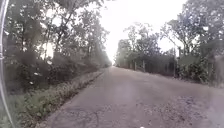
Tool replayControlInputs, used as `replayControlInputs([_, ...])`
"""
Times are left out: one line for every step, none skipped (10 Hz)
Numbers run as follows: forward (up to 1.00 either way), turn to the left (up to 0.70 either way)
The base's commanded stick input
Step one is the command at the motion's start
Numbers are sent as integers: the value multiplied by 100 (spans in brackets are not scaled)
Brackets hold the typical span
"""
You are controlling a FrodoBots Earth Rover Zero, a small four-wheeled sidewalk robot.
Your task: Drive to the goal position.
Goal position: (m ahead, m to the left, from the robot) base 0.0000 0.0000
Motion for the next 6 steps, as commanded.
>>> replayControlInputs([10,1])
replayControlInputs([10,1])
replayControlInputs([10,1])
replayControlInputs([10,1])
replayControlInputs([10,1])
replayControlInputs([10,1])
